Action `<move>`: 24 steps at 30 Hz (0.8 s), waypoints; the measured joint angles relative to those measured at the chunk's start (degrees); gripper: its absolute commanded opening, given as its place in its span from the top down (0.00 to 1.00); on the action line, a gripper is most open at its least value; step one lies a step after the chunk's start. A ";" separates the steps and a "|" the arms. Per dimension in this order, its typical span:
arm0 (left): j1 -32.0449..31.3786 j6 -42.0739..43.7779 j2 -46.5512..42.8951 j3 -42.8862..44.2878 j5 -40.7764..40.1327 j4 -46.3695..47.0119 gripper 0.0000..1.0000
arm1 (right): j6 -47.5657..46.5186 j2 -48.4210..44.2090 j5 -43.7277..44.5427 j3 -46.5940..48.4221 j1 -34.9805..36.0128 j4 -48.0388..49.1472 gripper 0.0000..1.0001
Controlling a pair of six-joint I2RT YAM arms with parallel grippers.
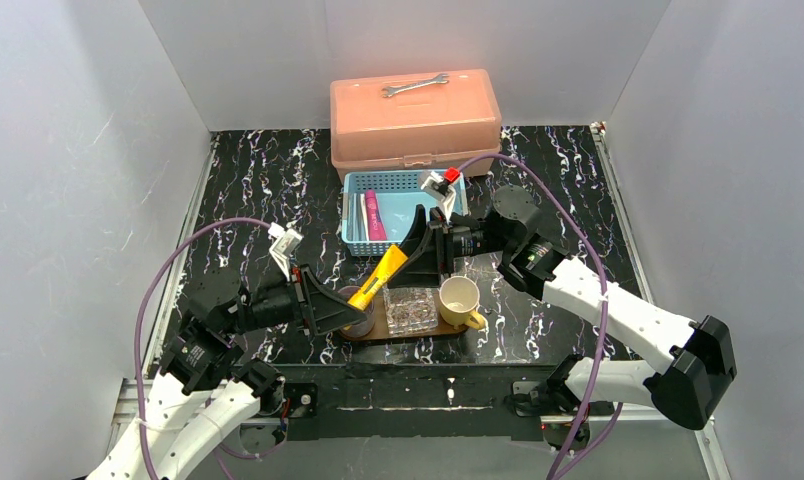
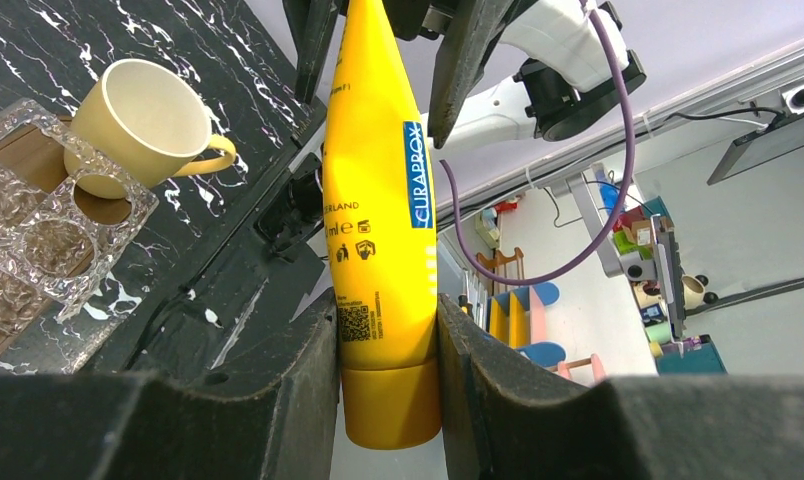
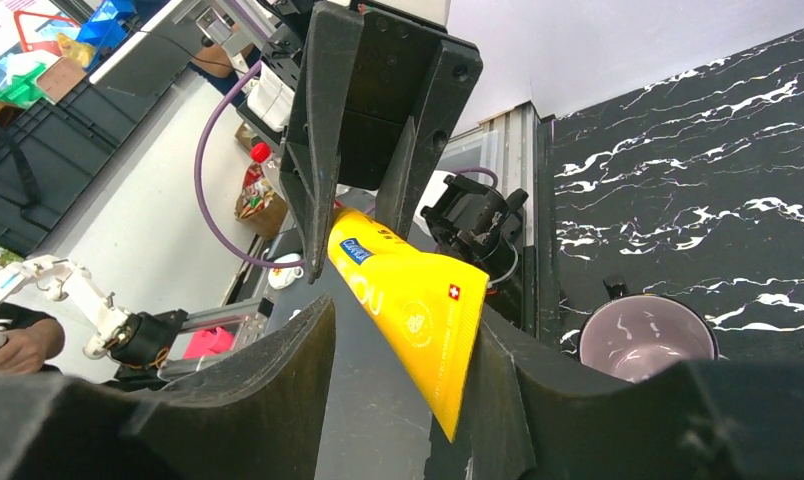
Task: Prepare toiletry sets of a toothbrush and toothpaste on the tray
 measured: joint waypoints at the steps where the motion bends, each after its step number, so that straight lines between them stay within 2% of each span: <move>1: 0.00 0.02 0.00 -0.09 0.07 0.11 1.00 | -0.13 0.00 0.00 0.00 0.00 -0.04 0.45; 7: 0.00 0.48 -0.15 -1.20 0.76 0.35 1.00 | -0.61 0.00 0.33 0.00 0.00 -1.03 0.45; 12: 0.00 1.46 -0.48 -1.46 1.38 -0.44 1.00 | -0.68 0.00 0.63 0.00 0.00 -1.22 0.54; 18: 0.00 2.67 -0.85 -1.53 1.77 -0.94 1.00 | -0.66 0.00 0.63 0.00 0.00 -2.05 0.72; 20: 0.00 3.23 -0.92 -1.53 1.81 -1.20 1.00 | -0.52 -0.02 0.55 0.00 -0.02 -2.14 0.87; 21: 0.00 3.43 -0.92 -1.53 1.86 -1.31 1.00 | -0.39 -0.02 0.50 0.00 -0.02 -2.16 0.99; 24: -0.07 4.00 -0.96 -1.55 2.03 -1.84 1.00 | -0.09 -0.17 -0.26 0.00 -0.02 -2.08 0.99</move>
